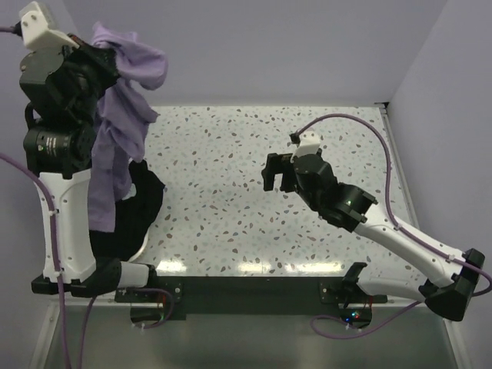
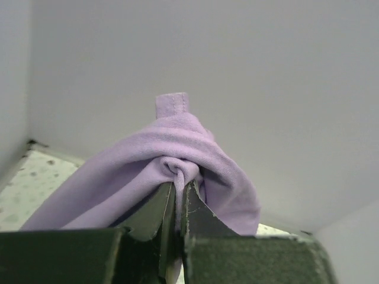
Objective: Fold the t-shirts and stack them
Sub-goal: Move the tshirt to the center of the board
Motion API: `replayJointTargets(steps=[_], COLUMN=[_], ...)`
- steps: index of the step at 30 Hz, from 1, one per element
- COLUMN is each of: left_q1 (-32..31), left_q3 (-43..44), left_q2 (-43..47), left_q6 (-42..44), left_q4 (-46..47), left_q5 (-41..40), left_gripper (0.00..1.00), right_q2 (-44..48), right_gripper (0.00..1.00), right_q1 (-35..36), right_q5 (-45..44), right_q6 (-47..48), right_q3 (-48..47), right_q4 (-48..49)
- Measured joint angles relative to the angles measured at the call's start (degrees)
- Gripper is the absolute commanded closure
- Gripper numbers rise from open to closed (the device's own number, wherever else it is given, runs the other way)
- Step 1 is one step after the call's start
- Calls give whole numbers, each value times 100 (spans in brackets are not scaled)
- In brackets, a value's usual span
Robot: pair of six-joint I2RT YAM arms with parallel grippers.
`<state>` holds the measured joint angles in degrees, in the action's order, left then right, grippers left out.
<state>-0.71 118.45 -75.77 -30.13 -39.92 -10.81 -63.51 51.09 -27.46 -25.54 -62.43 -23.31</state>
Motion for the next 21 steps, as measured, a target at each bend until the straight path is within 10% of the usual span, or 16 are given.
replayJointTargets(steps=[14,21], left_q1=[-3517,-4151], left_q3=[-57,-525], left_q2=[-1231,-2782], left_q6=[166,-107], left_q4=[734,1325], left_q5=[-905,-667], left_gripper=[100,100], right_q2=[601,767], right_gripper=[2,2], right_q1=[0,0], right_q5=[-181,-531], right_q6=[70,-81], right_q3=[-238,20], right_q4=[-61,-297])
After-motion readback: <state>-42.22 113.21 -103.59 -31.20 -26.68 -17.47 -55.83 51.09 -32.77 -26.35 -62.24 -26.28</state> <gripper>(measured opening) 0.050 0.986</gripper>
